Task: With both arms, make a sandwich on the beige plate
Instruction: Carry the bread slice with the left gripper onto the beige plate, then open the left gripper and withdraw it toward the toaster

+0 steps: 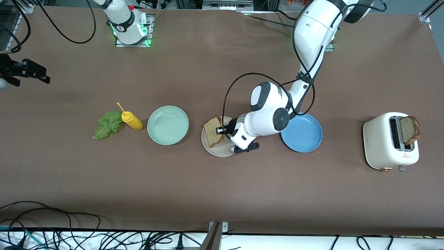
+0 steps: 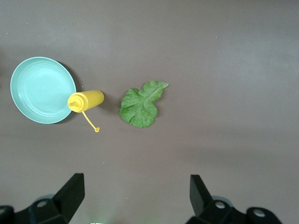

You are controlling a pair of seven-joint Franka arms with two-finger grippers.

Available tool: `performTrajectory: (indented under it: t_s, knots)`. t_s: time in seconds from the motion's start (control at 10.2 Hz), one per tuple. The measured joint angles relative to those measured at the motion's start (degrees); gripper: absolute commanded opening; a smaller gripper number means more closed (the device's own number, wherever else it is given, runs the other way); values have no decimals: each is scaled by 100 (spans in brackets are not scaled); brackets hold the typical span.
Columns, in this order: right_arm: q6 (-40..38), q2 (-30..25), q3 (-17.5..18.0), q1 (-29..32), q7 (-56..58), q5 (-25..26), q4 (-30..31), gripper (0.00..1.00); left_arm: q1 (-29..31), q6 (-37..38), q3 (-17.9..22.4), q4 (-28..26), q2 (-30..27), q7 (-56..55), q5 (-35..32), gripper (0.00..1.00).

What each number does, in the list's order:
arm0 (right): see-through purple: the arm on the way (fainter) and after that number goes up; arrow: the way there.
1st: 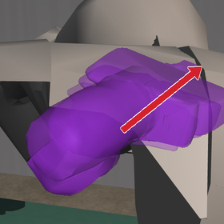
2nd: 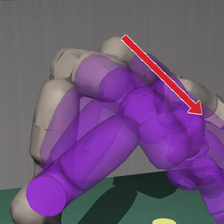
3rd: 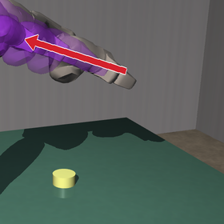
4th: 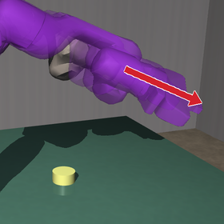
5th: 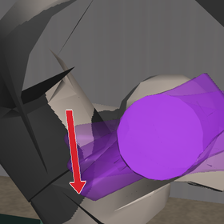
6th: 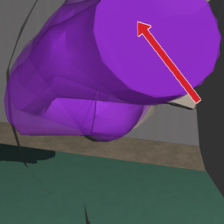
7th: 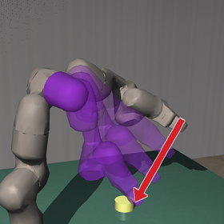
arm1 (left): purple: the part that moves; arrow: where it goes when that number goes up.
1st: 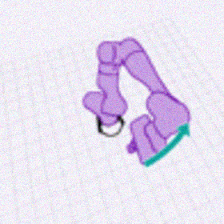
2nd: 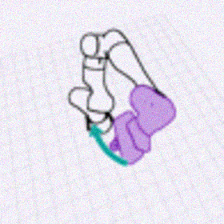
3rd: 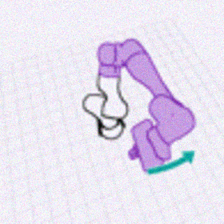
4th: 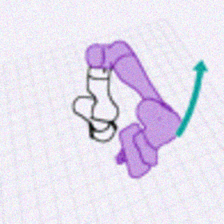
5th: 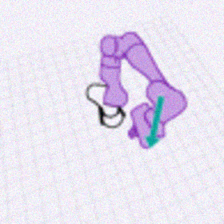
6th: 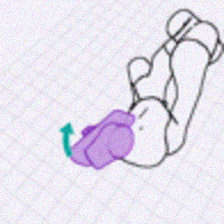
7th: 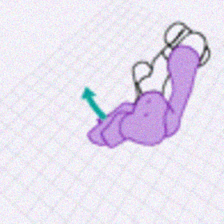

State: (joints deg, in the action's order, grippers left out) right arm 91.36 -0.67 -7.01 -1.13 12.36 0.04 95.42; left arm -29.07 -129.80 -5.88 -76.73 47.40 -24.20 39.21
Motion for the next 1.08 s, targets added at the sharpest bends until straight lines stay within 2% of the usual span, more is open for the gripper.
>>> performTrajectory:
  t_s: [0.1, 0.2, 0.49, 0.88, 1.08]
  knots:
    - [0, 0, 0, 0, 0, 0, 0, 100, 0, -5, 6, 0, 26, 100, 0, 44]
    - [0, 0, 0, 0, 0, 0, 0, 100, 3, -7, 17, 0, 42, 386, 0, 51]
    - [0, 0, 0, 0, 0, 0, 0, 100, 58, -7, 69, -2, 61, 938, 0, 59]
    - [0, 0, 1, 0, 0, 0, 0, 100, 213, 3, 107, -37, 71, 1157, -39, 63]
    - [0, 0, 1, 0, 0, 0, 0, 100, 328, 137, 122, -40, 71, 1224, -280, 75]
